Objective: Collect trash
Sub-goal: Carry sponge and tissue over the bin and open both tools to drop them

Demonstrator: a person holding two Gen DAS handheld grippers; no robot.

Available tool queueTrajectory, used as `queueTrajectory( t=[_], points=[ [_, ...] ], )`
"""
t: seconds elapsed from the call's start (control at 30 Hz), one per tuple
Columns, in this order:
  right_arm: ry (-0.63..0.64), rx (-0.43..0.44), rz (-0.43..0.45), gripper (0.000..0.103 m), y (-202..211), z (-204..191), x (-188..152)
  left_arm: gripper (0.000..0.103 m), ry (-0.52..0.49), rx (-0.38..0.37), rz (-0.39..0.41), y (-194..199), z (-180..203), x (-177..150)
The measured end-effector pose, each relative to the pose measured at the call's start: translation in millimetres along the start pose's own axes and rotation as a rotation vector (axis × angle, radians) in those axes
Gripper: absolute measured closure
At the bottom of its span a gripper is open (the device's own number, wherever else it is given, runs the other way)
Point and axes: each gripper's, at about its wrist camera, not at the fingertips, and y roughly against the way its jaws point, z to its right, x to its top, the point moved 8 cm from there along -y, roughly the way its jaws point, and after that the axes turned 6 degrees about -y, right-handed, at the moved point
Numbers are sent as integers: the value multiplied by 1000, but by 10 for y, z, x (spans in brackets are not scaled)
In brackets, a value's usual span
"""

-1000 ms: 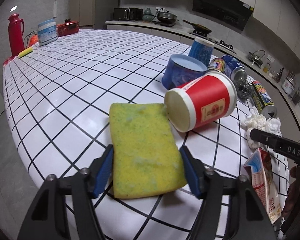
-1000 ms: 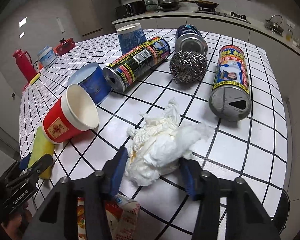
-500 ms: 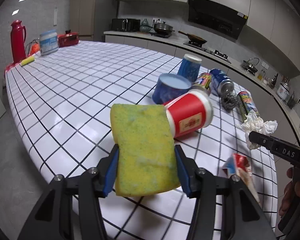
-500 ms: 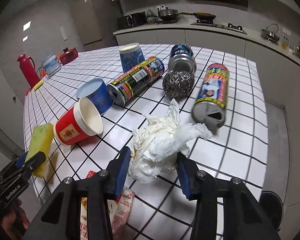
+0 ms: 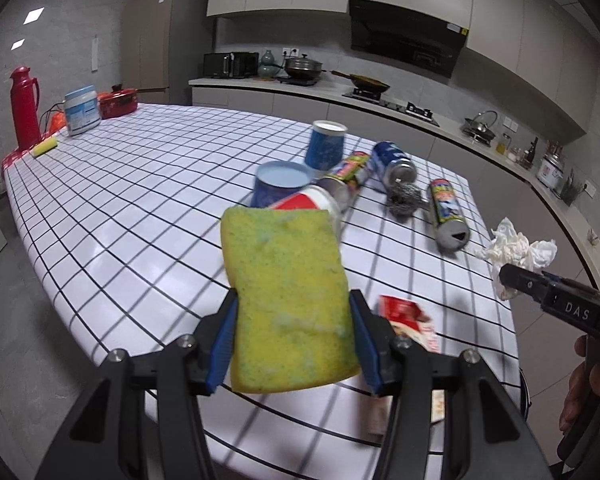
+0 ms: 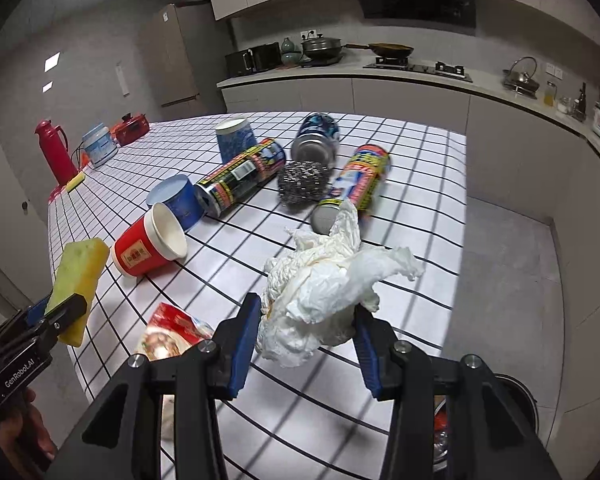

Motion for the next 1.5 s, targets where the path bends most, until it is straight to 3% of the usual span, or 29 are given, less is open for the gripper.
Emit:
queueTrajectory(
  t=[0.43,0.9,1.23,1.5],
  points=[
    [8,-59,21,56,394,516,-166,49,-36,-50,5,136,658,-100],
    [-63,-172,35,56,869,1492,-453,49,-143,-178,-8,187,1795,-242],
    [-115,-249,10,56,1051,2133,-749,49,-209,-264,-44,123,2489,-417],
    [-130,-278,-50,56,1001,2553,-1046,49,-260,-330,-120,-59,3066,-737]
  ],
)
